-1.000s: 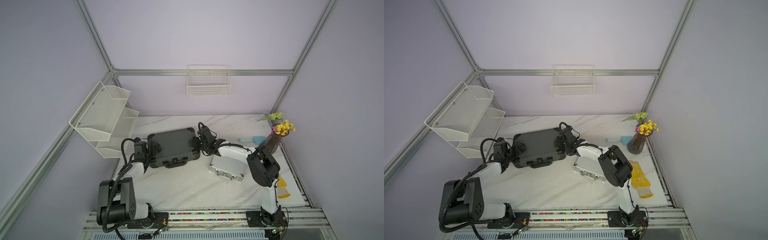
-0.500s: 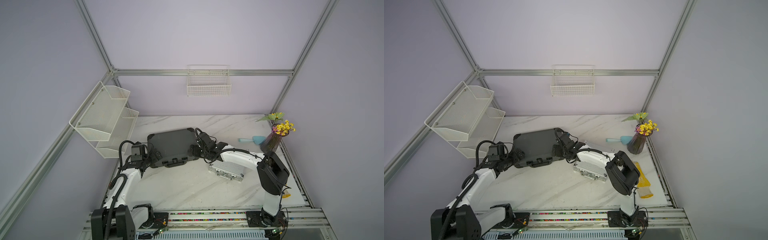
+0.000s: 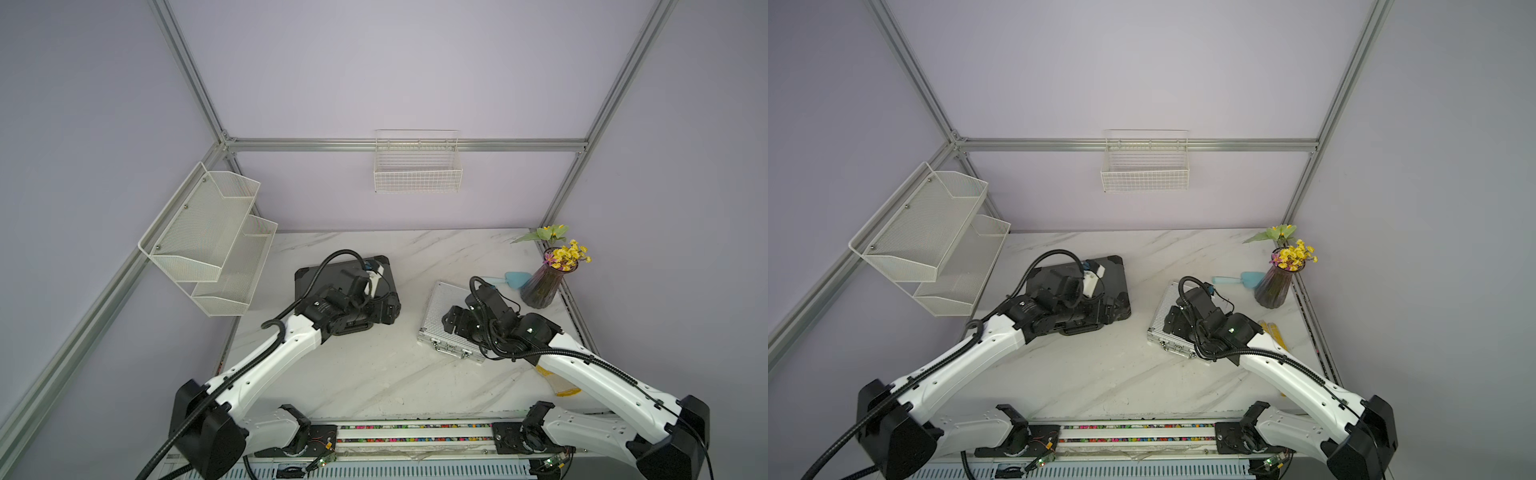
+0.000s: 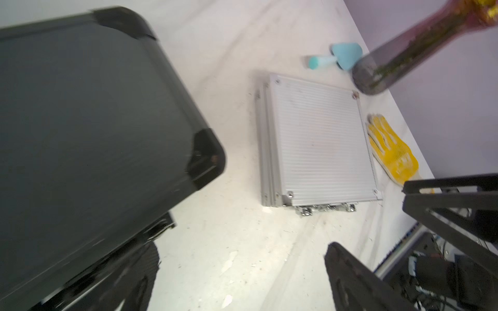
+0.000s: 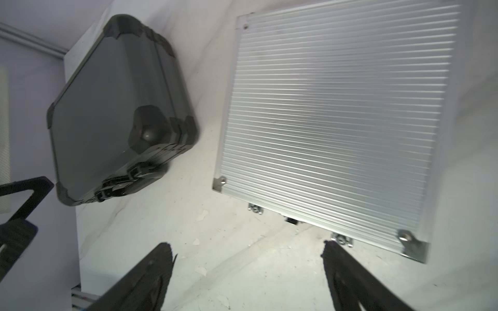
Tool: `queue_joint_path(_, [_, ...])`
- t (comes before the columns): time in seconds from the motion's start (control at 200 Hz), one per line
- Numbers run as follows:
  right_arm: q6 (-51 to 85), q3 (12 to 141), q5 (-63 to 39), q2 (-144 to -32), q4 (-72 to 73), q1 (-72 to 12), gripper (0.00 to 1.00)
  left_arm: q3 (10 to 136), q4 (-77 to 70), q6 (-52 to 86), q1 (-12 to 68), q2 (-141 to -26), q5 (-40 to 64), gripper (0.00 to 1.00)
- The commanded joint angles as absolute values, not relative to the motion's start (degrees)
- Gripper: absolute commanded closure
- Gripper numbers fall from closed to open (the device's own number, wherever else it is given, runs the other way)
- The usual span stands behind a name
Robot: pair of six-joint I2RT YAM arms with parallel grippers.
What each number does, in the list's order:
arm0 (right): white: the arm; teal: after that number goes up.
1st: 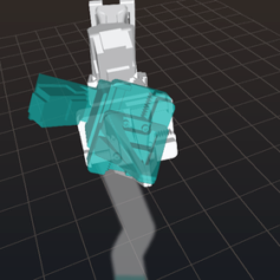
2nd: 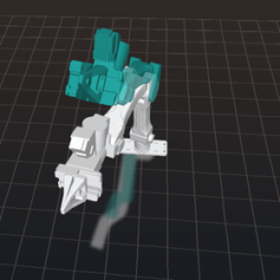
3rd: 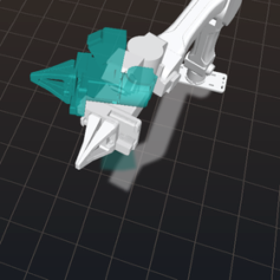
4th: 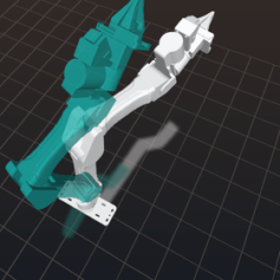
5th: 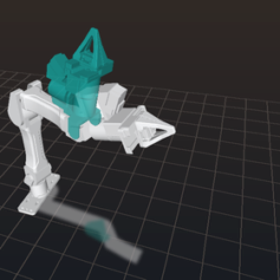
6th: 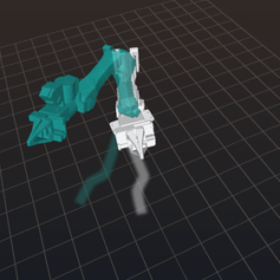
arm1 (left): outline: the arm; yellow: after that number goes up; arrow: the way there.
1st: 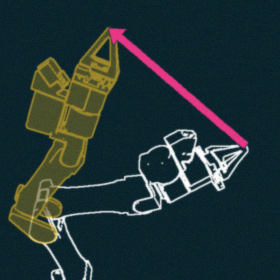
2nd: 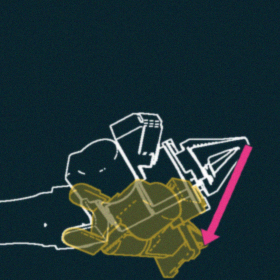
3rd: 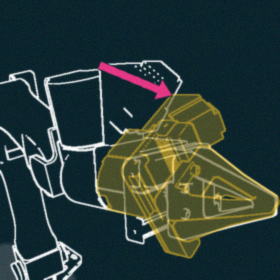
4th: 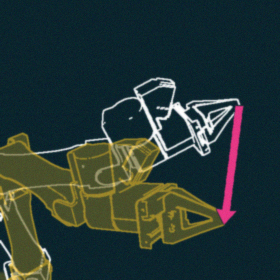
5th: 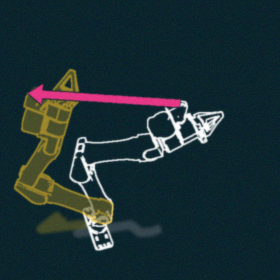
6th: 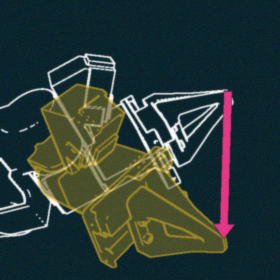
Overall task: Open the poker set cases
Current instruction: Open the poker set case at the center of the board.
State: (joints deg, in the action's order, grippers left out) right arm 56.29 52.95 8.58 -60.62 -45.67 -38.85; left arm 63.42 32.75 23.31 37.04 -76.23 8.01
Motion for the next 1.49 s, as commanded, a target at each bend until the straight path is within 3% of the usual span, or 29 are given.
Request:
queue_joint_path(0.0, [59.23,50.15,11.60,-57.45,-53.57,-35.11,0.08,70.57,33.95,24.45,41.11,-84.63,13.36,0.03])
queue_joint_path(0.38, [60.30,41.45,10.96,-53.98,-49.20,-27.60,0.03,74.56,24.75,32.70,41.91,-101.30,23.78,0.02])
queue_joint_path(0.665, [59.50,34.96,2.27,-56.21,-35.61,-23.30,0.03,77.42,21.36,35.29,41.14,-109.07,27.16,0.02])
queue_joint_path(1.49, [65.63,27.23,-11.25,-50.36,-25.31,-17.67,0.03,74.34,13.95,42.49,40.27,-109.51,34.97,0.04])
